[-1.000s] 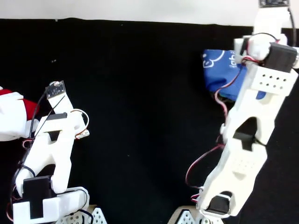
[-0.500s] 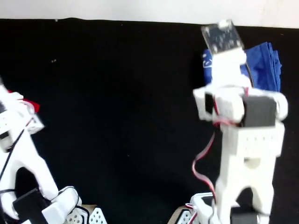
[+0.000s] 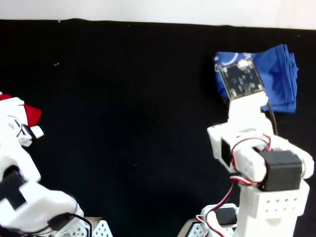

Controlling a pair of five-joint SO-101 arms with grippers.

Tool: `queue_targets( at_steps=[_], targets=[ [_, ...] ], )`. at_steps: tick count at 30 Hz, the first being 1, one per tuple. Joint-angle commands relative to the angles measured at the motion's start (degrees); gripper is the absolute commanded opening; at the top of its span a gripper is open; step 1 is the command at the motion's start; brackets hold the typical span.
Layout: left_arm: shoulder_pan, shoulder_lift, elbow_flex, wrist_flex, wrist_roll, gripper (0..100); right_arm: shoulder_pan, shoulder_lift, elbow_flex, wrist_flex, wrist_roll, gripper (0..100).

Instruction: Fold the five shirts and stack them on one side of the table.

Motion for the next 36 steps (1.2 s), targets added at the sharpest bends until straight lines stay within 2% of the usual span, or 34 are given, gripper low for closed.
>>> queue_targets(
  at_steps=[1, 5, 8, 18, 25, 29, 32, 36],
  targets=[
    [-0.22, 5.23, -6.20, -1.05, -0.18, 22, -0.31, -1.01, 0.66, 0.40, -0.35, 28.6],
    [-0.48, 5.05, -8.92, -0.97, -0.18, 14, -0.31, -1.01, 2.68, 0.40, -0.35, 28.6],
    [-0.22, 1.98, -9.01, -0.09, -0.18, 0, -0.31, -1.01, 4.44, 0.31, -0.35, 28.6],
    [6.90, -18.07, -9.01, 10.81, 0.97, 1, -0.31, -1.01, 8.22, 0.31, -0.44, 28.6],
    [17.98, -39.43, -9.01, 16.70, 4.31, 1, 0.13, -1.01, 11.38, 0.40, -0.44, 28.6],
    [26.77, -52.44, -9.01, 16.62, 4.04, 1, 5.05, -1.01, 12.53, 0.31, -0.35, 28.6],
    [34.24, -60.79, -9.10, 14.51, 4.04, 1, 10.15, -1.01, 13.32, 0.31, 0.26, 28.6],
    [42.24, -68.26, -9.10, 8.18, 4.04, 1, 16.22, -1.10, 15.69, 0.31, 5.63, 28.6]
  ],
)
